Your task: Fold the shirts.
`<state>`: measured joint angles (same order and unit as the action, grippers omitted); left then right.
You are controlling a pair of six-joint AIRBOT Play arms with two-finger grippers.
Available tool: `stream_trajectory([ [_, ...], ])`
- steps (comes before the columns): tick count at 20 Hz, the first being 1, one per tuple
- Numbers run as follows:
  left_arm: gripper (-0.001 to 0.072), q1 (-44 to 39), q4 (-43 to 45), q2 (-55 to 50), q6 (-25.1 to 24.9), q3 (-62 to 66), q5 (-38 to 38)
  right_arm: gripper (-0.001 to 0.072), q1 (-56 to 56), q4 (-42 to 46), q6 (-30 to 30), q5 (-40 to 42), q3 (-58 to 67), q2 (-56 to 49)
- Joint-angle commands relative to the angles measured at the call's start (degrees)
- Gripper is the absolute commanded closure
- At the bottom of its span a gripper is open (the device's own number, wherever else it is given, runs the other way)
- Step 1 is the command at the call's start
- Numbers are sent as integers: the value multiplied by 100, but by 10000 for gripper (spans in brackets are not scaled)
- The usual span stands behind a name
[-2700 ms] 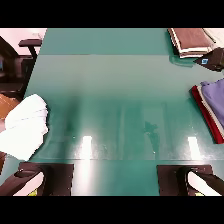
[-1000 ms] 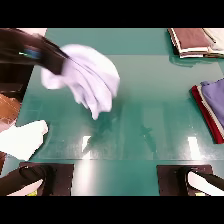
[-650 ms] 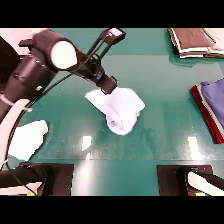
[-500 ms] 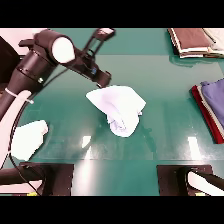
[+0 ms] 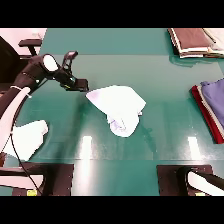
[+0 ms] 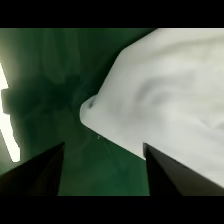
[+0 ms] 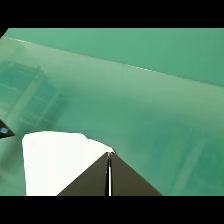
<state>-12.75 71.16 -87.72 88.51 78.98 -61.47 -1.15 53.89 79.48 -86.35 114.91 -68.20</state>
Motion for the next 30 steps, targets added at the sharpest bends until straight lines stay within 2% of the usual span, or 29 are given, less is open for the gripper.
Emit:
stream_trajectory([
  [1,128,162,-487,-470,-48,-280,647,696,-46,28,50,-114,-232,63],
  [3,129,160,-680,-688,-66,-278,887,696,-122,24,63,-90,-870,214],
  [5,228,160,-1008,-809,-389,-273,946,696,-229,17,63,72,-1694,350],
  [9,247,162,-1272,-811,-501,-256,1145,696,-155,13,63,249,-3355,302],
  [10,490,162,-1272,-809,-503,-256,1130,696,-63,11,61,330,-3722,234],
  [11,688,162,-1294,-811,-514,-256,1132,696,72,13,59,476,-4107,153],
  [14,684,162,-1292,-765,-610,-256,1082,680,612,7,61,990,-5027,-177],
  [16,684,162,-1276,-664,-656,-249,1043,322,951,-61,61,1290,-5440,-505],
  [17,684,162,-1270,-605,-662,-243,1036,290,1097,-146,61,1497,-5604,-719],
  [18,684,162,-1266,-546,-719,-236,1036,290,1204,-321,61,1775,-5718,-942],
  [21,684,162,-1263,-369,-861,-201,942,294,1397,-796,61,2614,-5816,-1591],
  [25,684,162,-1261,-243,-909,-160,835,306,1600,-977,59,2741,-5438,-2452],
  [26,684,162,-1263,-216,-907,-160,826,366,1665,-975,59,2745,-5278,-2592],
  [28,684,162,-1263,-153,-907,-144,776,604,1777,-909,37,2824,-4979,-2717],
  [29,685,162,-1266,-81,-907,-140,752,696,1810,-901,-96,2857,-4852,-2691],
  [30,685,162,-1241,63,-907,-105,741,697,1808,-876,-133,2835,-4690,-2608],
])
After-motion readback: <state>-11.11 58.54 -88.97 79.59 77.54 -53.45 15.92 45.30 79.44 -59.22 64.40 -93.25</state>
